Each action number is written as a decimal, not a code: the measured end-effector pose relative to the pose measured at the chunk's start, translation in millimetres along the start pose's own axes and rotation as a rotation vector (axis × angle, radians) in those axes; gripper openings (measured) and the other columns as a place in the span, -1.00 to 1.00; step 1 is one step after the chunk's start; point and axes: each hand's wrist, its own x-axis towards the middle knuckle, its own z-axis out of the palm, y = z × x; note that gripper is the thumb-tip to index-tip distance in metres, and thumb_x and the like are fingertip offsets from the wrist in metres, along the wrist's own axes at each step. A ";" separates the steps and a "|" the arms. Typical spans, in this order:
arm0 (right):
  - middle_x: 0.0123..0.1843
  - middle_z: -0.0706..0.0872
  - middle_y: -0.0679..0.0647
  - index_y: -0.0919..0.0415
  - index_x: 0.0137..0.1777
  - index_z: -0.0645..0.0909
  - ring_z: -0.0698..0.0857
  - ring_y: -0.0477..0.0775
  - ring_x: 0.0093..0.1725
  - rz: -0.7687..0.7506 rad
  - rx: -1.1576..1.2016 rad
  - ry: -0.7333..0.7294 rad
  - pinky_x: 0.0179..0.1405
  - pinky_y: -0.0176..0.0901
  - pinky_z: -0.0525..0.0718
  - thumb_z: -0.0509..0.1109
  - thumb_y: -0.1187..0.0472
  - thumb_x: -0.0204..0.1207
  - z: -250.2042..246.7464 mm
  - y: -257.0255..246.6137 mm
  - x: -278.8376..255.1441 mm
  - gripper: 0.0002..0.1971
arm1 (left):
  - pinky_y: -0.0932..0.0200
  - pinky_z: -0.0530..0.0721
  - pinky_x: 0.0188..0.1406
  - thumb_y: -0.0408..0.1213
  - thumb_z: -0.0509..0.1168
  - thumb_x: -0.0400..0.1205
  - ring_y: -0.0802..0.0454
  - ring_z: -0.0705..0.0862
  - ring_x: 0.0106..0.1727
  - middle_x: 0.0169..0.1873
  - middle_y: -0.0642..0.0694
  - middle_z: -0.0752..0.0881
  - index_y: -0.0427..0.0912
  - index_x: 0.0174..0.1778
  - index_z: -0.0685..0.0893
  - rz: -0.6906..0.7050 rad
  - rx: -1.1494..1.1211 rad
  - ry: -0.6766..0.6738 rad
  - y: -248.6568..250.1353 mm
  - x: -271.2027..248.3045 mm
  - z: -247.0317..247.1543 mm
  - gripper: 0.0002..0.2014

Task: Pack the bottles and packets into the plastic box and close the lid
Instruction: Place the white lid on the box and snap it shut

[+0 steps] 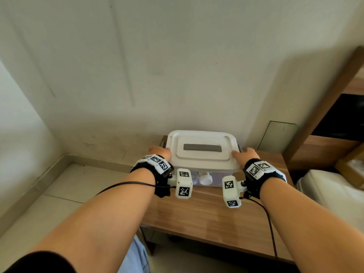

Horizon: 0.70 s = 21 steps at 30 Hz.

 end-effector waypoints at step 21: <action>-0.20 0.63 0.22 0.42 0.10 0.65 0.59 0.24 -0.21 0.014 -0.123 0.162 -0.20 -0.10 0.53 0.38 0.12 0.56 -38.4 27.5 -4.0 -0.68 | 0.01 0.64 0.13 -0.09 0.15 0.68 -0.28 0.70 0.25 0.22 -0.32 0.74 -0.39 0.25 0.68 0.318 0.319 -0.012 26.5 -38.8 32.5 -0.55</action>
